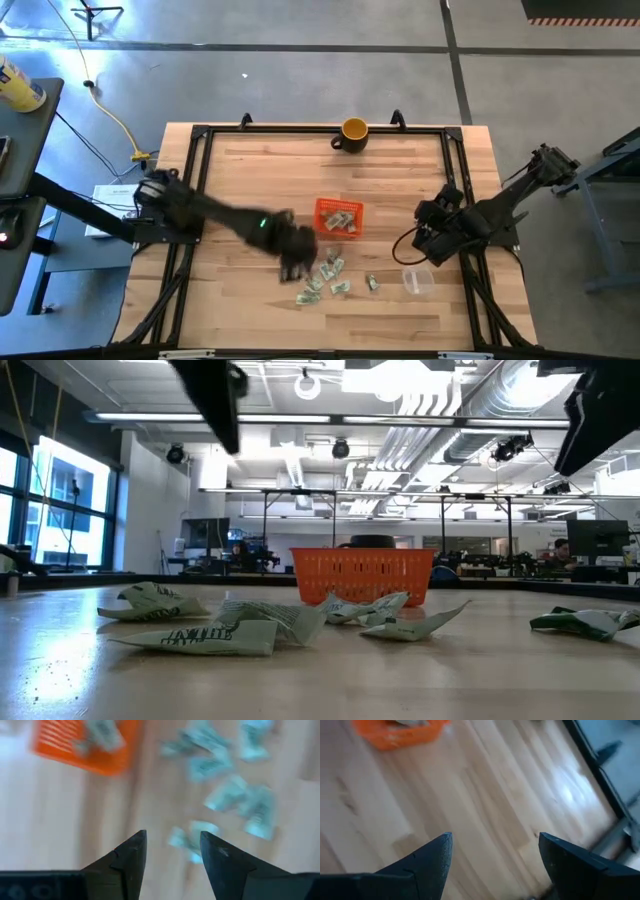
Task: Pick and place items into bin
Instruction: Put the light green stevia packet into the orange bin
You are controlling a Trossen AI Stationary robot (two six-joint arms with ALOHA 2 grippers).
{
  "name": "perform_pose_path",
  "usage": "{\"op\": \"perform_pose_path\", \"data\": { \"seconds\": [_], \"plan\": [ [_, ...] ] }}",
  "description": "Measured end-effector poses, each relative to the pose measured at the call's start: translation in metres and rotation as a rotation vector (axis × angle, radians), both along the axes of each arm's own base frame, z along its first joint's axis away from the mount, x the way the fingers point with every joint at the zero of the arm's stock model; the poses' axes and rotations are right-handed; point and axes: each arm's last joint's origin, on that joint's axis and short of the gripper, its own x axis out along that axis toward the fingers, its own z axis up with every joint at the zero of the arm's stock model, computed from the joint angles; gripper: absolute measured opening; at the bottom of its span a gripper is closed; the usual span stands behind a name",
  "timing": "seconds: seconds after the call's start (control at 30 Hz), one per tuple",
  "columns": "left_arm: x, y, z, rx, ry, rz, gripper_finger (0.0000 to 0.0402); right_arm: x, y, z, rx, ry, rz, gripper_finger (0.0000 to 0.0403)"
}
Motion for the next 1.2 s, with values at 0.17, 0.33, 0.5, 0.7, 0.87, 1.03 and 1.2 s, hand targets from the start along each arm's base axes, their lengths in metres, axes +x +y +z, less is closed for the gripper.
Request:
{"op": "perform_pose_path", "data": {
  "seconds": [0.17, 0.33, 0.5, 0.7, 0.87, 1.03, 1.2],
  "plan": [
    [-0.018, -0.035, -0.034, -0.08, -0.026, 0.135, 0.022, 0.014, 0.008, -0.003, 0.003, -0.044, 0.11, 0.0287],
    [-0.028, -0.032, -0.068, -0.221, 0.011, 0.47, 0.022, 0.024, 0.009, -0.006, 0.005, -0.05, 0.119, 0.0287],
    [-0.026, -0.023, -0.087, -0.246, 0.049, 0.597, 0.0221, 0.026, 0.007, -0.008, 0.028, -0.061, 0.066, 0.0287],
    [-0.014, -0.007, -0.102, -0.24, 0.083, 0.668, 0.0221, 0.025, 0.008, -0.008, 0.067, -0.083, 0.015, 0.0287],
    [-0.007, 0.003, -0.112, -0.259, 0.134, 0.698, 0.0221, 0.025, 0.008, -0.008, 0.106, -0.091, -0.018, 0.0287],
    [-0.006, 0.003, -0.122, -0.293, 0.204, 0.688, 0.022, 0.025, 0.009, -0.008, 0.117, -0.102, -0.039, 0.0287],
    [-0.002, 0.001, -0.125, -0.309, 0.198, 0.664, 0.0172, 0.025, 0.008, -0.008, 0.118, -0.102, -0.044, 0.0287]
  ]
}}
